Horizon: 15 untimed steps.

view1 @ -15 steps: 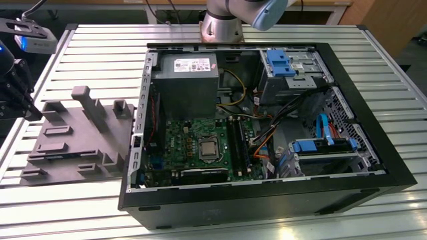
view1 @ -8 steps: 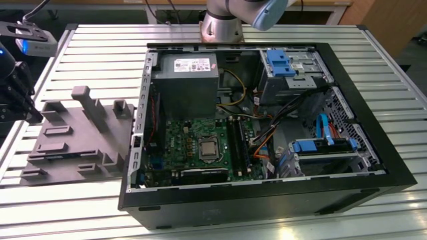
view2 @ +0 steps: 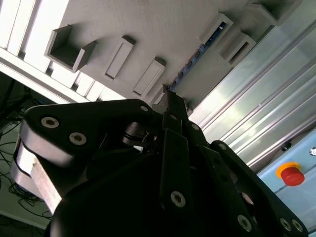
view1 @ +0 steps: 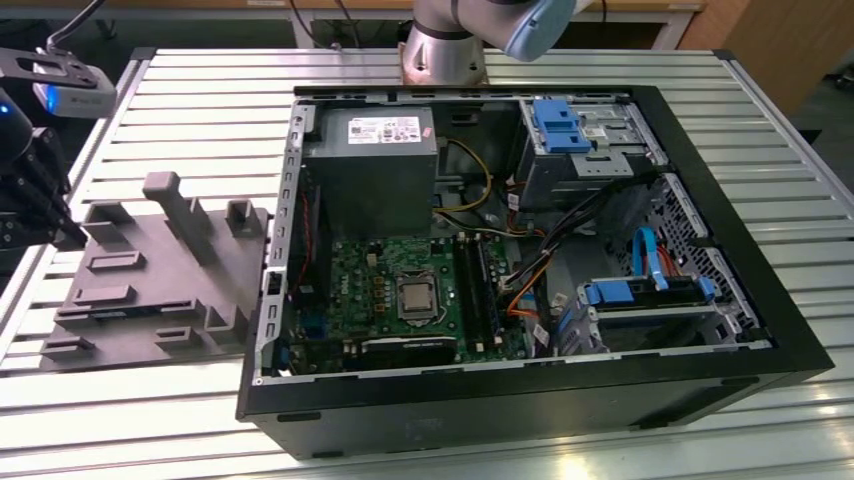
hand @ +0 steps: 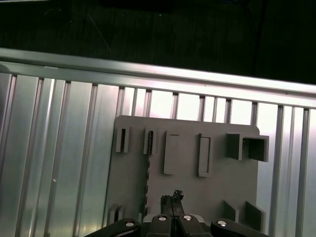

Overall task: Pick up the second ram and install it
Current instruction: 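Pick up the second ram and move it above second insertion slot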

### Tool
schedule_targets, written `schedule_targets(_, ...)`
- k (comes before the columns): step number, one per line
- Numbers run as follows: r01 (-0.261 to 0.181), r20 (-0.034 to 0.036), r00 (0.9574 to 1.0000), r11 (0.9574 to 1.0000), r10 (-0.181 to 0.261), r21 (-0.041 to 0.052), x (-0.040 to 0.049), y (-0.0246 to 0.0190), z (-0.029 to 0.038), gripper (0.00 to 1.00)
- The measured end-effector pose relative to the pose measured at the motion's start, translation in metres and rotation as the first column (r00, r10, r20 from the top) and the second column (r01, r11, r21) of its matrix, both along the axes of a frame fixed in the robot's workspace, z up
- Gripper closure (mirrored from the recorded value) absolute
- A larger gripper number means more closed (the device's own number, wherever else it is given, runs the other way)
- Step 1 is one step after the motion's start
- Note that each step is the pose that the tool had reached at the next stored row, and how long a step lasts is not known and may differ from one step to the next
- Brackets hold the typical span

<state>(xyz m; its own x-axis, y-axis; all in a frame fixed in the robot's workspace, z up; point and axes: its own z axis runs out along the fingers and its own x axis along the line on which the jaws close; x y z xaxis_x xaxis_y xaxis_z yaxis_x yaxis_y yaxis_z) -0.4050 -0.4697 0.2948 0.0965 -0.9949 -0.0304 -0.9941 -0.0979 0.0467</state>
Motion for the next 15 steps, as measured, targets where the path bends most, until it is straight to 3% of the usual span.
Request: schedule_targets(15, 0.000, 0.0000, 1.0000, 1.0000, 0.000, 0.0000, 0.0000, -0.0041, -0.0059, 0.89)
